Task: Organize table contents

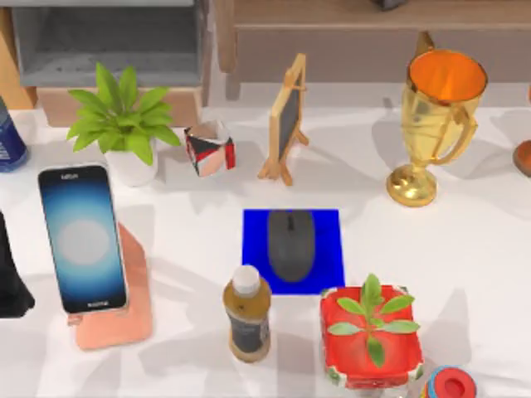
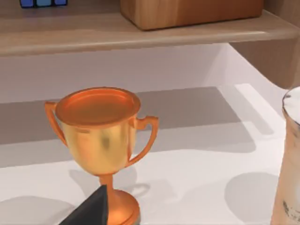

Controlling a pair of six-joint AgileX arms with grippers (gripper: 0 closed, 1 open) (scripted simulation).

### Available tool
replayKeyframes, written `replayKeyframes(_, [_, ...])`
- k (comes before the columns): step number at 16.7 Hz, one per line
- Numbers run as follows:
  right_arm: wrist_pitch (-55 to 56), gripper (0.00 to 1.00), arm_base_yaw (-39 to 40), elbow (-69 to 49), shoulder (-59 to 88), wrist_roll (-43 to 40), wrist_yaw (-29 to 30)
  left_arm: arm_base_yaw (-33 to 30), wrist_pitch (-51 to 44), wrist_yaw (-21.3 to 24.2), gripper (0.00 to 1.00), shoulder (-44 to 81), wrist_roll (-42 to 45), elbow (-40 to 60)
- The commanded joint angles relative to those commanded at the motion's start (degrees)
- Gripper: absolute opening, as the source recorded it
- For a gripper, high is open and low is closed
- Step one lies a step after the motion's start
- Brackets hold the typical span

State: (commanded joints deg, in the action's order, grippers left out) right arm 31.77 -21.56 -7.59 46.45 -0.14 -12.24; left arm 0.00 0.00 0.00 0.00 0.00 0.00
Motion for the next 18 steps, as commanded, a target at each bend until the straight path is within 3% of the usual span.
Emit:
replayKeyframes(10, [41.36,1.00,-19.63,-11.89,57.22,0.15,-17.53,0.00,0.00,0.00,1.00,0.00,0.00,0.00])
replayKeyframes(18, [63.80,1.00,-21.96,-23.15,79.86,0.49,-28.22,0.00,0.00,0.00,1.00,0.00,0.00,0.00])
